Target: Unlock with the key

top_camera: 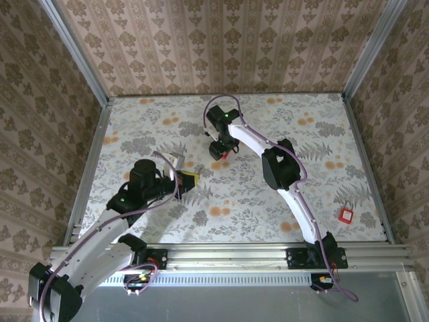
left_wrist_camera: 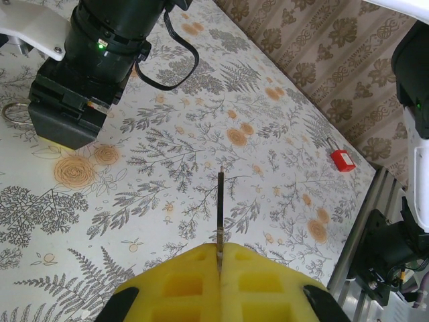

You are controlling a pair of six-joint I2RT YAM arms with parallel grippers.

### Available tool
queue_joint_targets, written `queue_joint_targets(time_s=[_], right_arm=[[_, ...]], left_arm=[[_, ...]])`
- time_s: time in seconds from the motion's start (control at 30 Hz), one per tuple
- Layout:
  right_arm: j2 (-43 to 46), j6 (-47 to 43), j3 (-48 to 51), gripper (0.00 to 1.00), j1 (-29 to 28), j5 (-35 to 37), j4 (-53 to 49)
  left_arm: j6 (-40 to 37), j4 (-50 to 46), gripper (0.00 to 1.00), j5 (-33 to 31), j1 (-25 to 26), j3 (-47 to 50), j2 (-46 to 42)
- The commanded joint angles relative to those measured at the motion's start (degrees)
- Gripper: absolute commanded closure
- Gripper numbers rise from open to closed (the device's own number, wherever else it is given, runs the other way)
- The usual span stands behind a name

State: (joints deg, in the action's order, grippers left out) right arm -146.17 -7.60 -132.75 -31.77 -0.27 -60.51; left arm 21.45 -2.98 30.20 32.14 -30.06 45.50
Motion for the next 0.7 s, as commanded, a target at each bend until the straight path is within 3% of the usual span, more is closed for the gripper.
queue_joint_targets(time_s=[0.0, 0.2, 0.33, 0.53, 0.67], right_arm=[[-4.0, -1.2, -3.2, 0.39, 0.4, -0.6, -2.3], [-4.6, 0.0, -3.0, 0.59, 0.5, -1.1, -2.7], [-1.1, 3.6, 3.2, 0.68, 0.7, -3.5, 0.5], [16.7, 16.7, 25.7, 0.83, 1.0, -5.4, 15.6], [35.0, 30.3, 46.3, 0.85, 2.9, -6.5, 33.9]], left_arm=[[1.3, 1.8, 1.00, 1.1, -0.3, -1.1, 0.0], [1.1, 1.7, 1.00, 1.1, -0.2, -1.0, 0.0], [0.3, 1.1, 1.00, -0.1, 0.6, -0.9, -0.1], [0.7, 4.7, 1.00, -3.3, 3.3, -0.1, 1.1], [3.5, 12.9, 1.00, -6.6, 5.5, 1.4, 3.9]])
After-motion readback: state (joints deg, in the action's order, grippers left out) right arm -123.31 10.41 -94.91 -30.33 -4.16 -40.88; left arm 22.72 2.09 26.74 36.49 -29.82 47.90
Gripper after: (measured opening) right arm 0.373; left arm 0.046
